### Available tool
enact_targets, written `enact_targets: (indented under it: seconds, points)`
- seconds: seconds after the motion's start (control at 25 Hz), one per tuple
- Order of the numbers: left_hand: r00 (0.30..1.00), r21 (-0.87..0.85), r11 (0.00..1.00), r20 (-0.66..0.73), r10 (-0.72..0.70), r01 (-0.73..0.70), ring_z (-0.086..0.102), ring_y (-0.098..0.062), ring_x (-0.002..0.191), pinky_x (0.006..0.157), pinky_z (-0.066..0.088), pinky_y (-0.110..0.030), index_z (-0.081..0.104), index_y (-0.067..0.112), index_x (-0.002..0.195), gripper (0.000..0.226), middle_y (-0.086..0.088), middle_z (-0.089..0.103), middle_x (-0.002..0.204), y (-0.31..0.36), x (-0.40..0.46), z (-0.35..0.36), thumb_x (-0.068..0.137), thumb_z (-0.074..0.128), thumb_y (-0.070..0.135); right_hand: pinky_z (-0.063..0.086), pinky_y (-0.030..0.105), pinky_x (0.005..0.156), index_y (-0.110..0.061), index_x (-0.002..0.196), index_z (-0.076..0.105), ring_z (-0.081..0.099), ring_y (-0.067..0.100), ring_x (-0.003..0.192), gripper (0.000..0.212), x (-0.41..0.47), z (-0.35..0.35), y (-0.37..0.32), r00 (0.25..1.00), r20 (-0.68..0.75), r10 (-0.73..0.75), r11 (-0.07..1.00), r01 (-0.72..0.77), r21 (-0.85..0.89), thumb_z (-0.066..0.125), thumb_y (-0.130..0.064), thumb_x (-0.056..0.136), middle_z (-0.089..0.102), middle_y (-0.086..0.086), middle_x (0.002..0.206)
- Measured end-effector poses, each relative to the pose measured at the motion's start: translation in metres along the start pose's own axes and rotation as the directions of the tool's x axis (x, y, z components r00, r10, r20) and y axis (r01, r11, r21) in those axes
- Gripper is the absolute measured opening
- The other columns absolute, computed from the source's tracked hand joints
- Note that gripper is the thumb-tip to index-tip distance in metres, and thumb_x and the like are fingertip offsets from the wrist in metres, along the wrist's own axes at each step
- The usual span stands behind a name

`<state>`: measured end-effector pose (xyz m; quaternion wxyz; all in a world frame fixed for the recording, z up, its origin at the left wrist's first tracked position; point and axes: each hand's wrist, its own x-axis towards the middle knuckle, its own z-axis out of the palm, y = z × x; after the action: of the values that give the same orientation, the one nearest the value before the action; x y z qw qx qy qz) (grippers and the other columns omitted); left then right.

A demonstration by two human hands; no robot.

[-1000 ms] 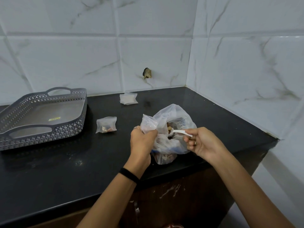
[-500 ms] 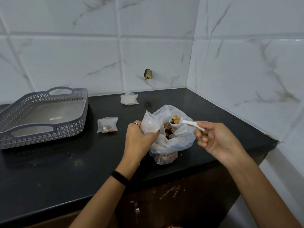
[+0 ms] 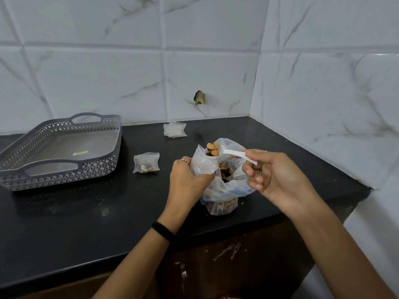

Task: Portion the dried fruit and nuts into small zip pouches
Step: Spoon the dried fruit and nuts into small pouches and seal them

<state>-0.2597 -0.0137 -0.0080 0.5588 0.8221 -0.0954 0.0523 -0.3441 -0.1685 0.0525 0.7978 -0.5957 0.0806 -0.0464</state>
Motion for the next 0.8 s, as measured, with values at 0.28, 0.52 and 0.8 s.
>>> enact_targets:
  seconds: [0.28, 0.52, 0.8]
  points:
    - [0.999, -0.012, 1.000, 0.033, 0.001, 0.000, 0.057, -0.015, 0.104, 0.082, 0.055, -0.034, 0.051, 0.020, 0.106, 0.038, -0.004, 0.055, 0.118, -0.001, -0.003, -0.002, 0.078, 0.073, 0.033, 0.028, 0.021, 0.037, -0.002, 0.104, 0.061, 0.032, 0.010, 0.039, 0.019, 0.003, -0.003, 0.003, 0.996, -0.049, -0.075, 0.983, 0.065, -0.173, 0.046, -0.007, 0.096, 0.048, 0.007, 0.053]
    - [0.999, -0.002, 0.999, 0.015, 0.050, -0.050, 0.057, -0.015, 0.098, 0.069, 0.050, -0.025, 0.054, 0.014, 0.104, 0.038, -0.005, 0.054, 0.110, 0.001, -0.005, 0.000, 0.078, 0.073, 0.035, 0.033, 0.022, 0.042, -0.015, 0.109, 0.065, 0.035, 0.009, 0.041, 0.023, 0.006, 0.001, 0.007, 0.979, 0.012, -0.202, 0.828, 0.178, -0.532, 0.046, -0.010, 0.098, 0.051, 0.006, 0.054]
    - [0.998, -0.143, 0.988, -0.026, 0.048, -0.052, 0.062, -0.018, 0.090, 0.072, 0.054, -0.032, 0.056, 0.020, 0.090, 0.031, -0.009, 0.062, 0.103, -0.006, -0.006, -0.001, 0.072, 0.075, 0.035, 0.046, 0.012, 0.066, -0.027, 0.115, 0.065, 0.060, 0.004, 0.070, 0.026, 0.002, 0.014, 0.017, 0.823, 0.308, -0.478, 0.272, 0.472, -0.838, 0.047, -0.018, 0.098, 0.067, -0.002, 0.080]
